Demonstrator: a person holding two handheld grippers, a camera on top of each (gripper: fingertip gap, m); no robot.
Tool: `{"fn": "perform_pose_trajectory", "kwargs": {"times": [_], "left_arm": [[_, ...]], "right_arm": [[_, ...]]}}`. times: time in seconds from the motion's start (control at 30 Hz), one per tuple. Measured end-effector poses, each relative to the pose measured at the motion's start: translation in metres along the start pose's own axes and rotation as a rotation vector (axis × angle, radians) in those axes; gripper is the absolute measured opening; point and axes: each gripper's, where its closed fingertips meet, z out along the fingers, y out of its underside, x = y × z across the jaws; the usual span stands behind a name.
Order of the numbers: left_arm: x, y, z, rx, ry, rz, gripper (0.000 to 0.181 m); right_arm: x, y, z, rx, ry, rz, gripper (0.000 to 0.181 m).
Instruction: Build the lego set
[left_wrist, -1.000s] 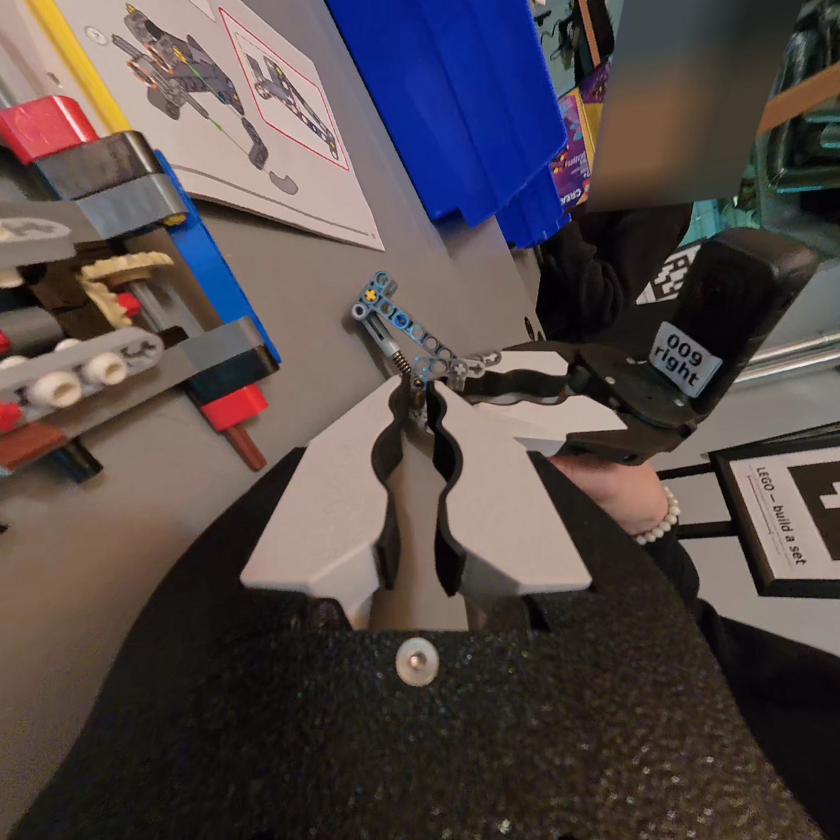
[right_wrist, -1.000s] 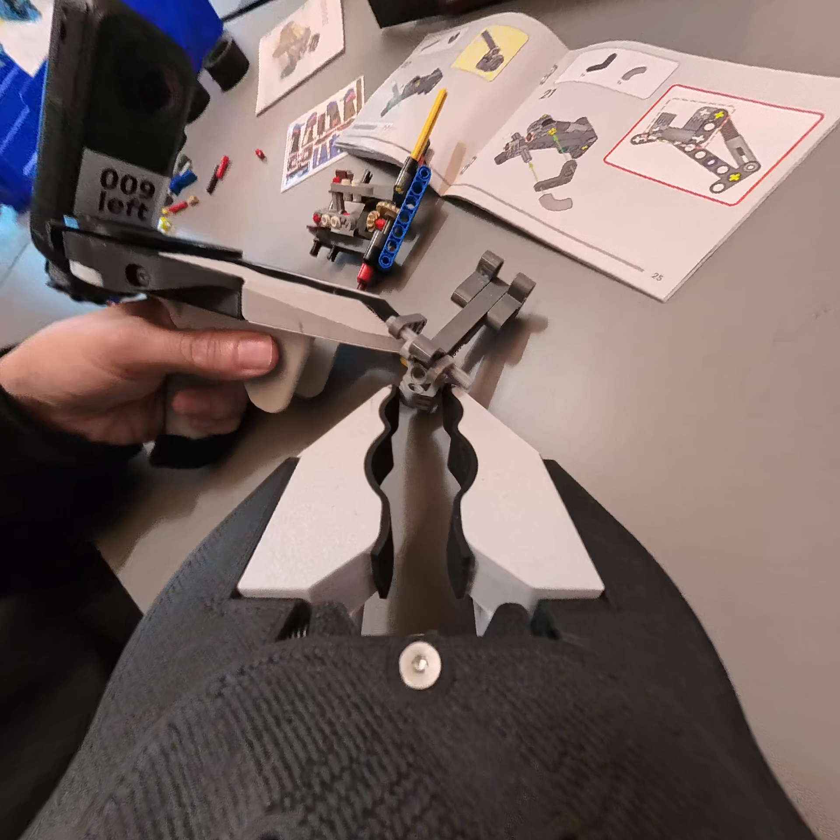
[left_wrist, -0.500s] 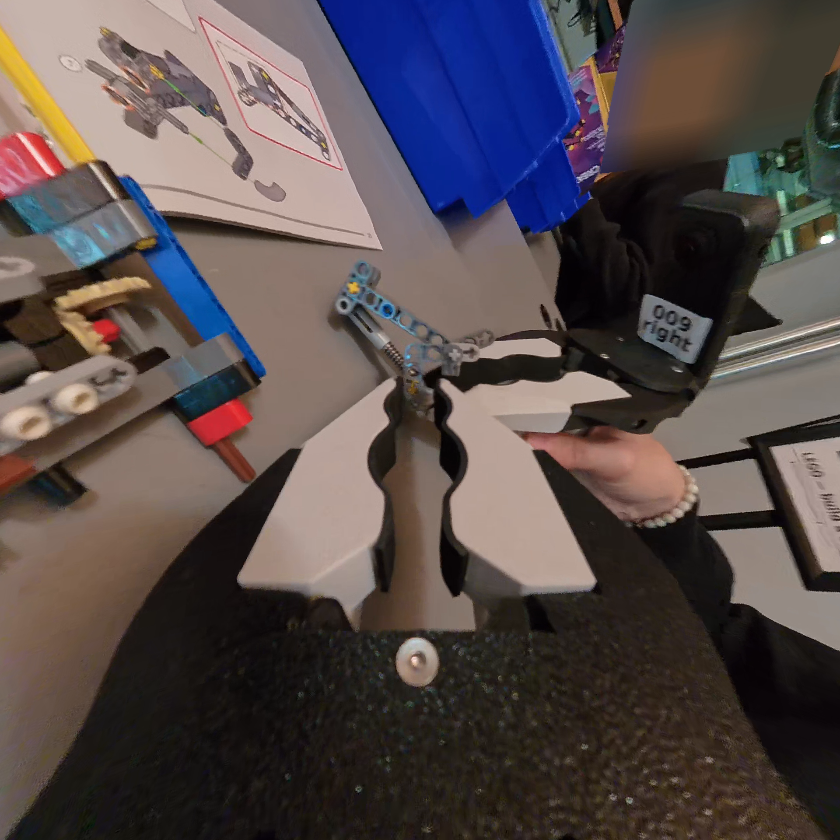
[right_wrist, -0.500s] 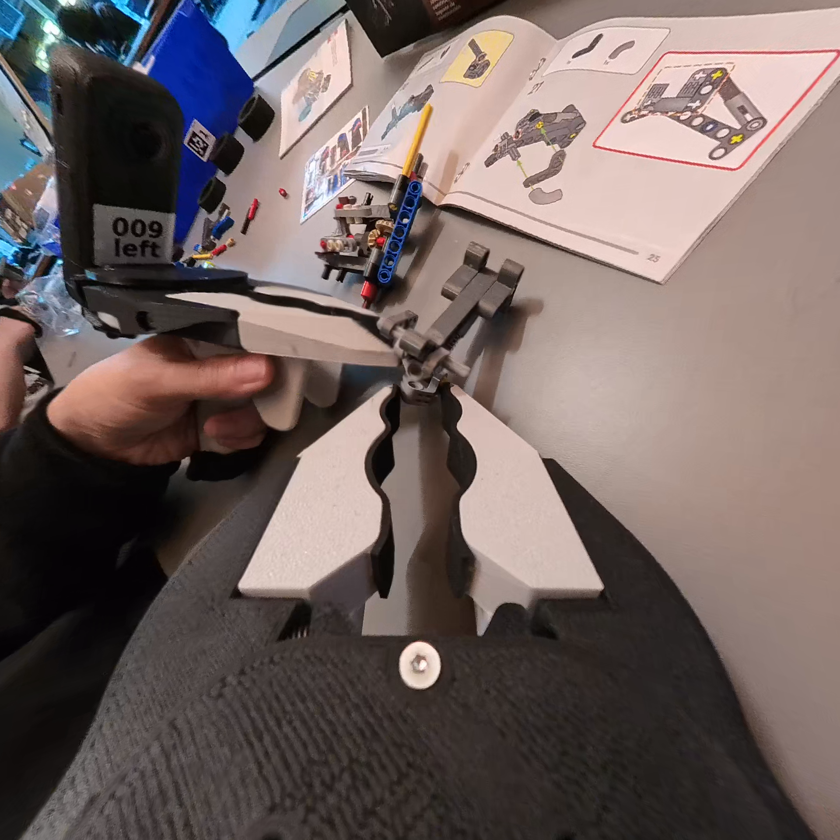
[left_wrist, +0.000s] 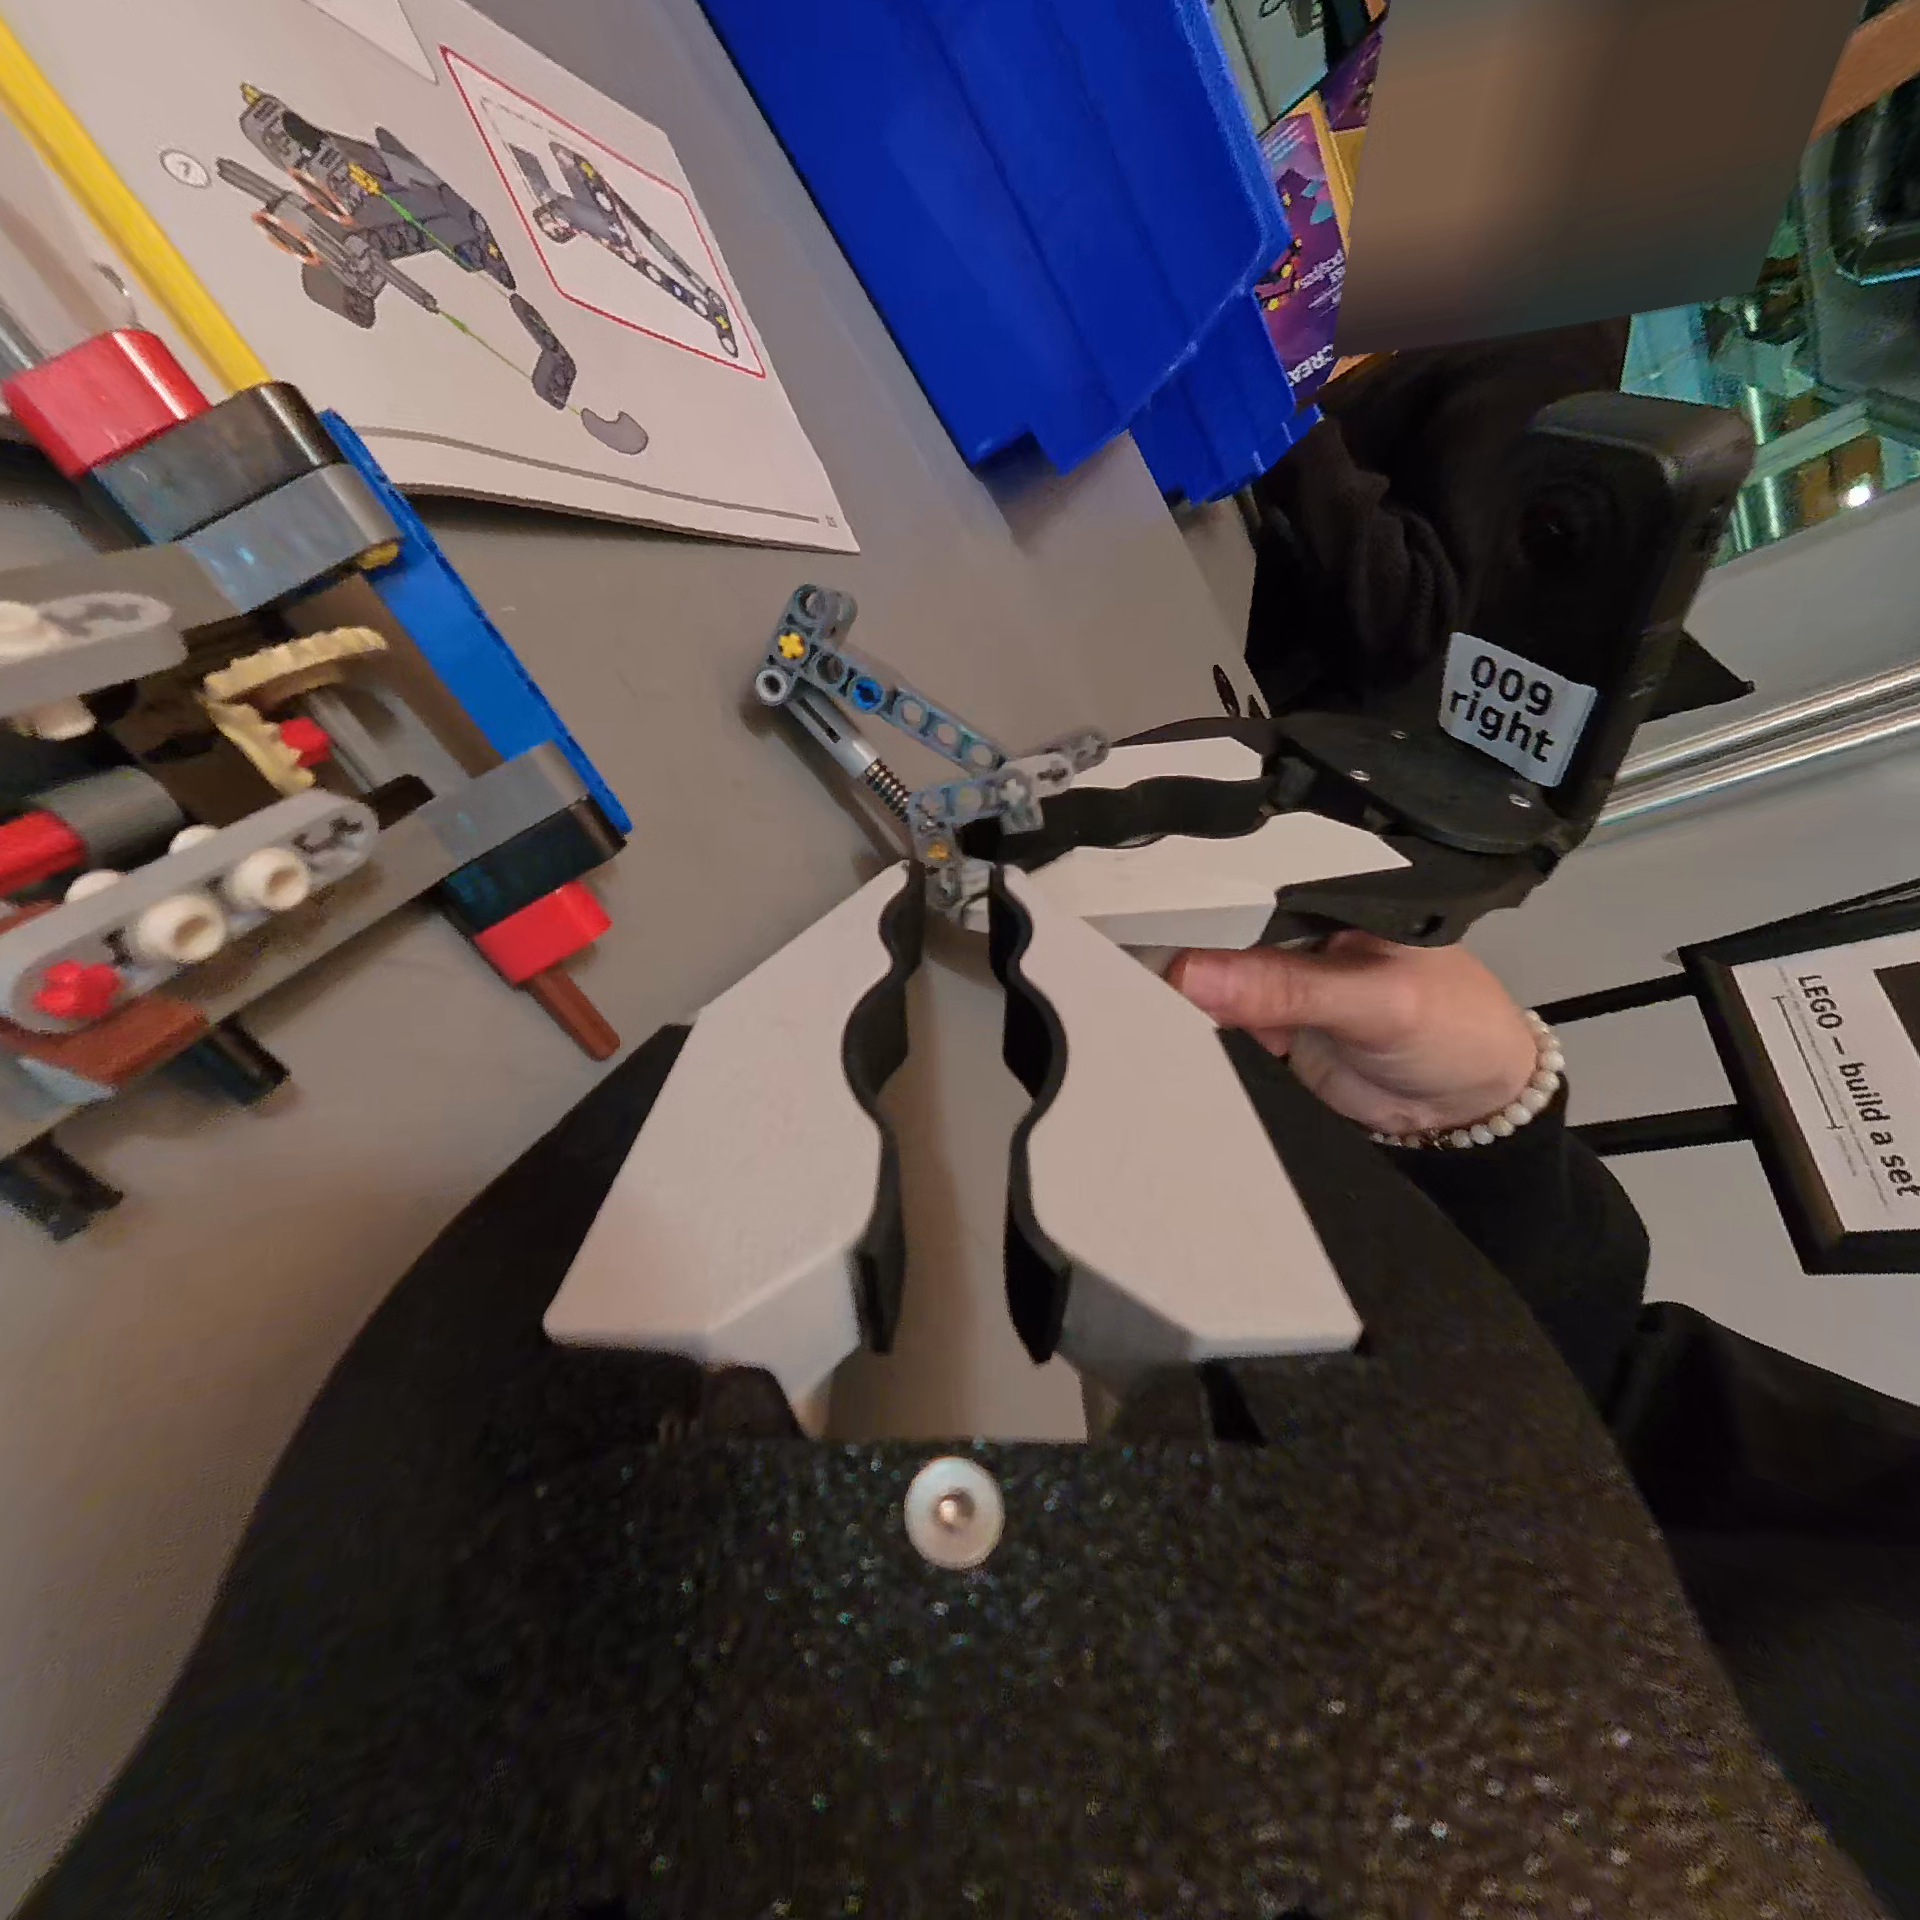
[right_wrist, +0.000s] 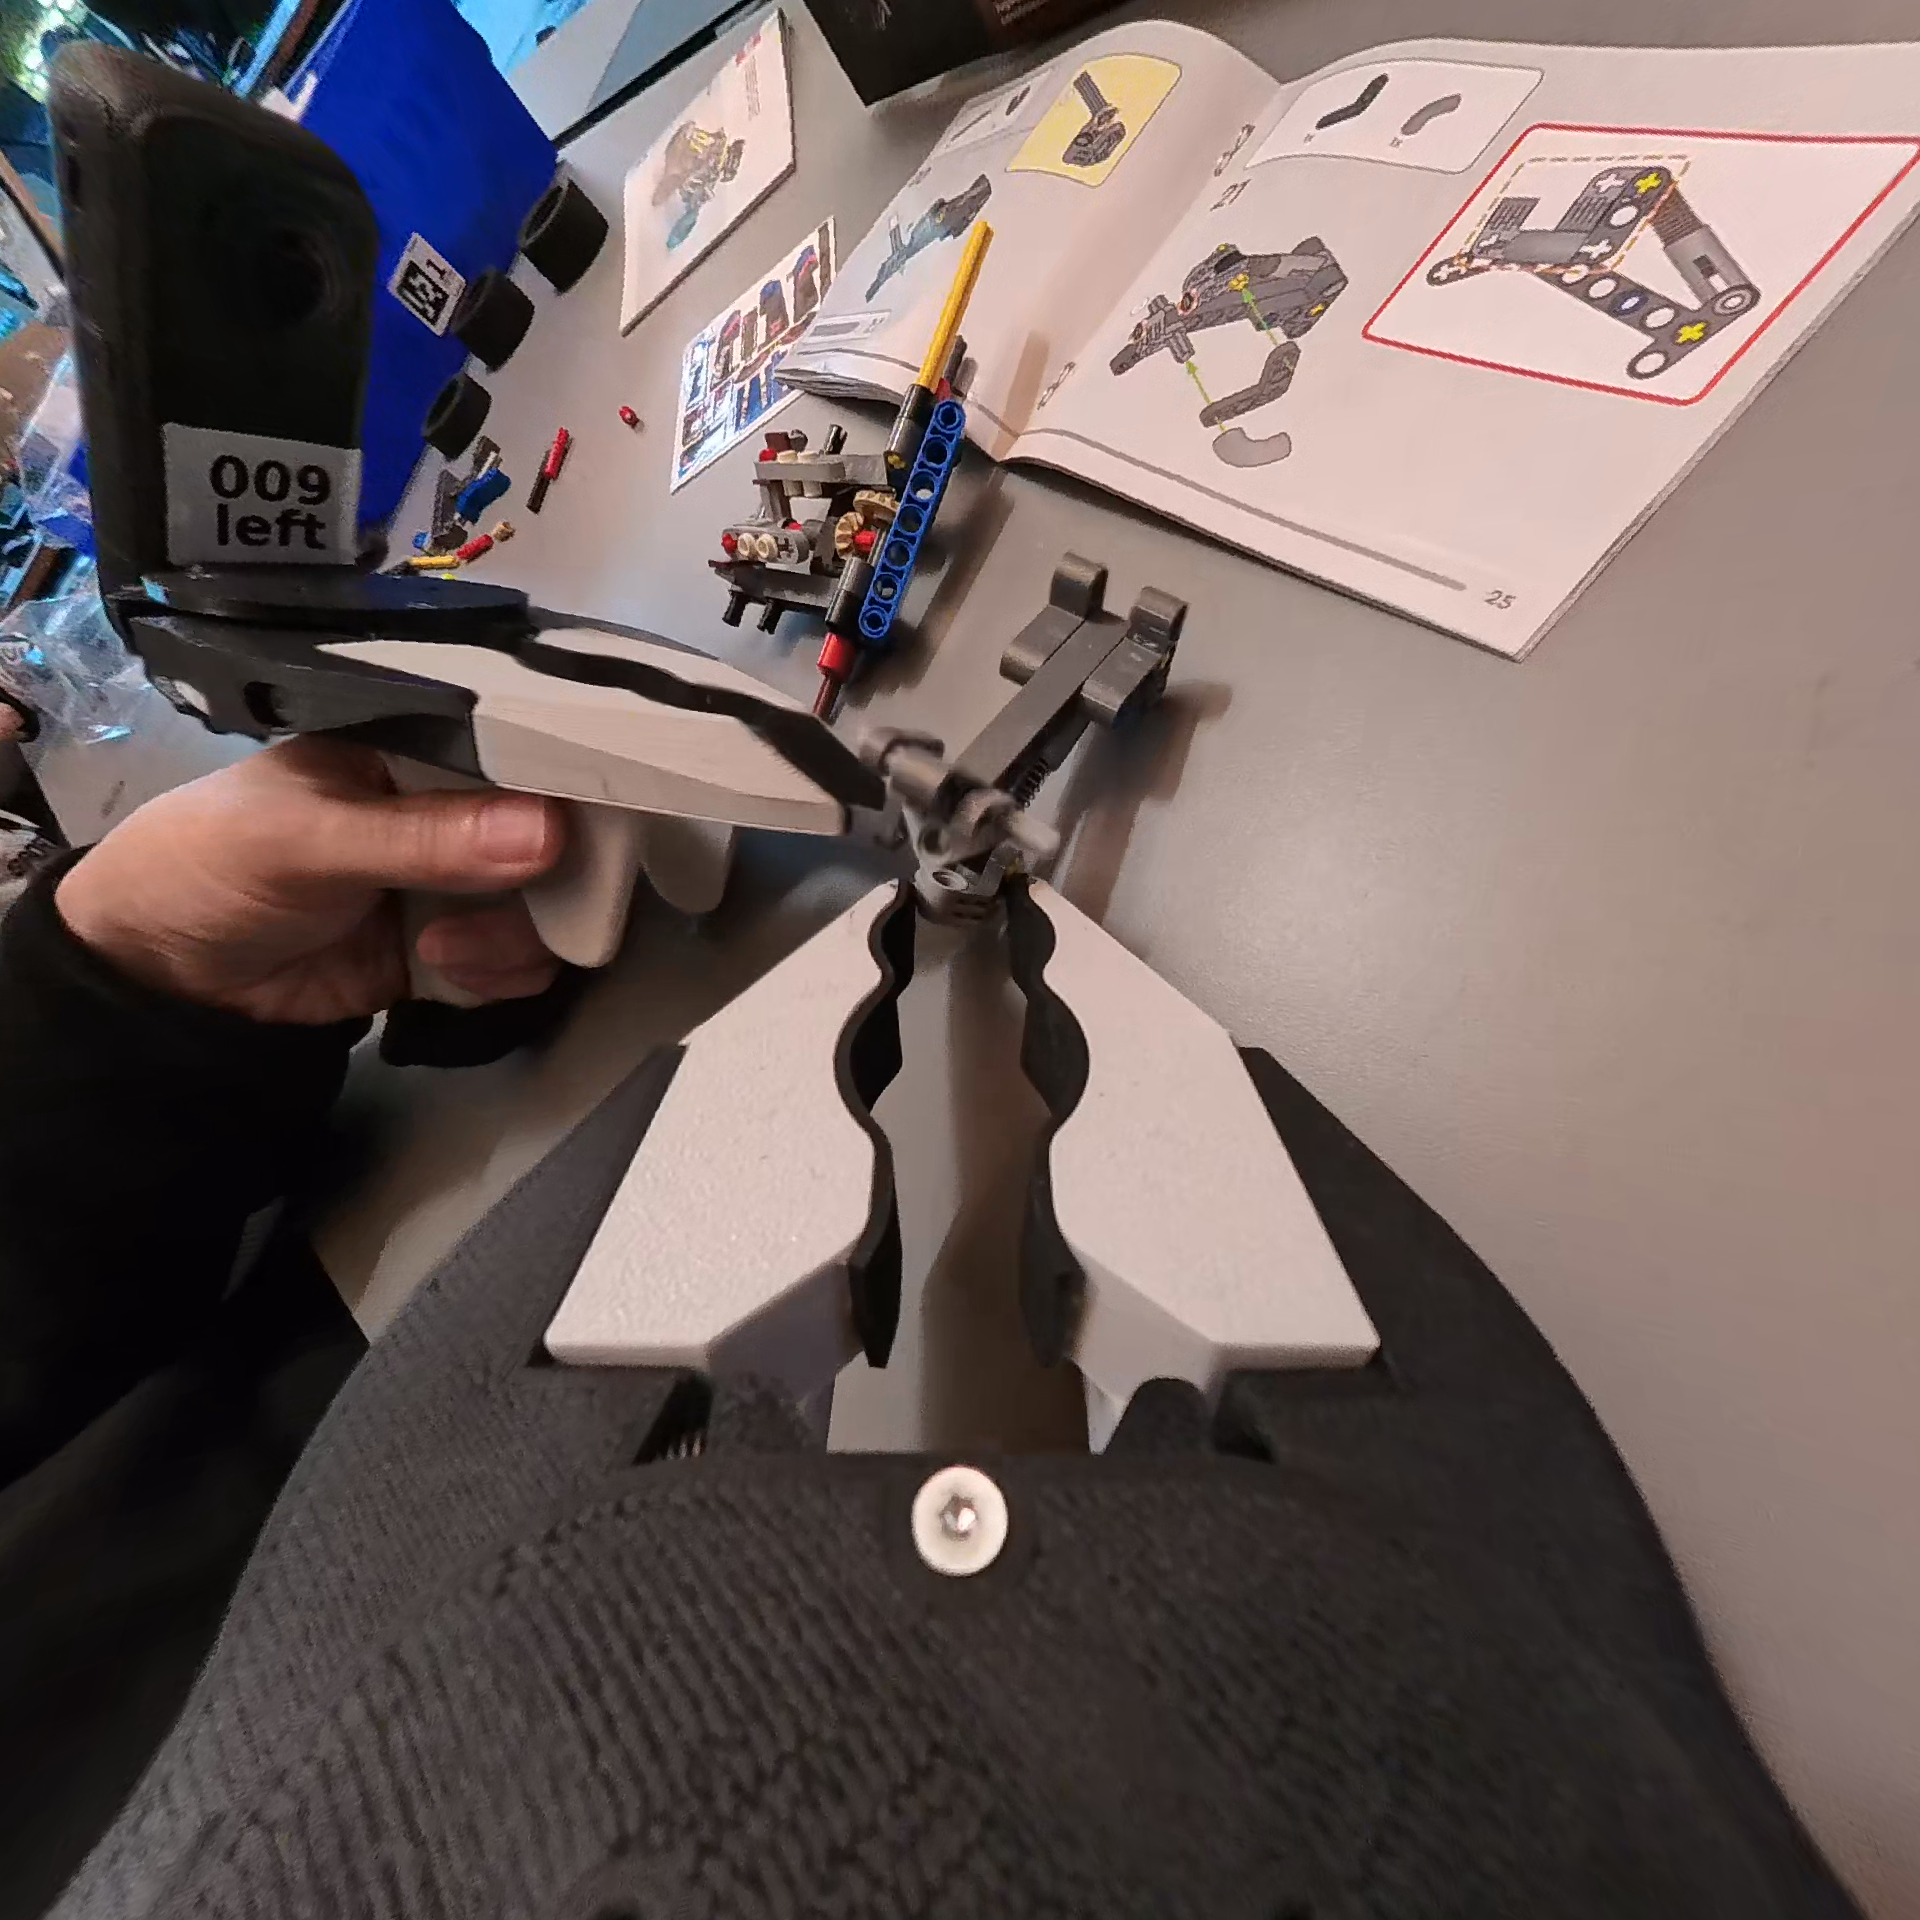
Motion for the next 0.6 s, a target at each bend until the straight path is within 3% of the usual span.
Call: {"fn": "perform_pose_trajectory", "kwargs": {"times": [0.03,0.6], "left_arm": [[0.001,0.001,-0.001,-0.005,0.004,0.005,0.009],[-0.005,0.012,0.003,-0.09,-0.059,0.108,0.006]], "right_arm": [[0.0,0.0,0.0,0.0,0.0,0.0,0.017],[-0.003,0.0,0.0,-0.006,-0.041,0.019,0.016]]}}
